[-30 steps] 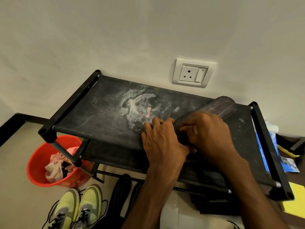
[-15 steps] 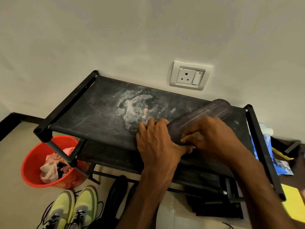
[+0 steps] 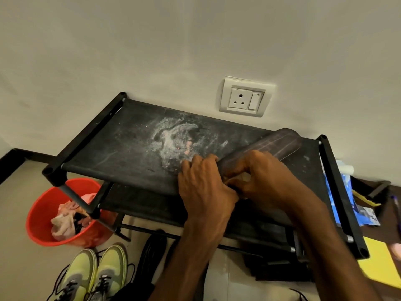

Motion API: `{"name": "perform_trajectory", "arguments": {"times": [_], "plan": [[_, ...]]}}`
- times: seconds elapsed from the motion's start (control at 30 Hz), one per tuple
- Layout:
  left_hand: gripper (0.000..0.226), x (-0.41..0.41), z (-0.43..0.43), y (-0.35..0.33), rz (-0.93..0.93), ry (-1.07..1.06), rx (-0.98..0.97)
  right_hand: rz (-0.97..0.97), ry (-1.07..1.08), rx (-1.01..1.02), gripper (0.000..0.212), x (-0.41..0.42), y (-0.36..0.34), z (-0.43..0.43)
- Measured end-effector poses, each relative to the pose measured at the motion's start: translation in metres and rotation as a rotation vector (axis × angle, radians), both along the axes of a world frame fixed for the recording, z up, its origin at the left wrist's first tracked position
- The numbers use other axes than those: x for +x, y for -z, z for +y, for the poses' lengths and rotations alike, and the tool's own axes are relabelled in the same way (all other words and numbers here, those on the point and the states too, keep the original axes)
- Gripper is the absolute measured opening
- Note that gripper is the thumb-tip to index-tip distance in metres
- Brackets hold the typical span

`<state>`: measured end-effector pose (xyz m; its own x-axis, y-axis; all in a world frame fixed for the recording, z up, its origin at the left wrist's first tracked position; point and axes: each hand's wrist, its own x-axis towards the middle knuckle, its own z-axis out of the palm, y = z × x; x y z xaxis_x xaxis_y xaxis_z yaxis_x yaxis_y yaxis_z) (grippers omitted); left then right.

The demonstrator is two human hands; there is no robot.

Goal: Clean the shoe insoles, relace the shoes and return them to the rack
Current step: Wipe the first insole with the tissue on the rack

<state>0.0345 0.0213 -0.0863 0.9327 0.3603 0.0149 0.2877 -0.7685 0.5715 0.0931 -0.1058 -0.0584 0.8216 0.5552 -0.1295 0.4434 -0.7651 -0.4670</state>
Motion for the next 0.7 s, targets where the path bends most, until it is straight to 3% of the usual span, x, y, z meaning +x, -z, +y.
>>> {"name": "perform_trajectory", "arguments": {"times": [0.13, 0.2, 0.4, 0.6, 0.7], "plan": [[0.058, 0.0, 0.001, 0.003, -0.029, -0.006, 0.017, -0.325, 0.185, 0.045, 0.014, -0.003, 0.02, 0.018], [0.055, 0.0, 0.001, 0.003, -0.021, 0.002, 0.012, -0.369, 0.215, 0.082, 0.015, -0.003, 0.026, 0.023], [0.059, 0.002, 0.001, 0.005, -0.03, 0.021, 0.019, 0.103, 0.002, 0.157, 0.024, -0.002, 0.003, 0.009], [0.06, 0.004, 0.005, 0.005, 0.013, 0.068, 0.032, -0.259, 0.255, 0.154, 0.015, 0.001, 0.029, 0.017], [0.086, 0.005, 0.008, 0.001, 0.076, 0.121, 0.024, -0.374, 0.346, 0.185, 0.01, 0.005, 0.032, 0.008]]}}
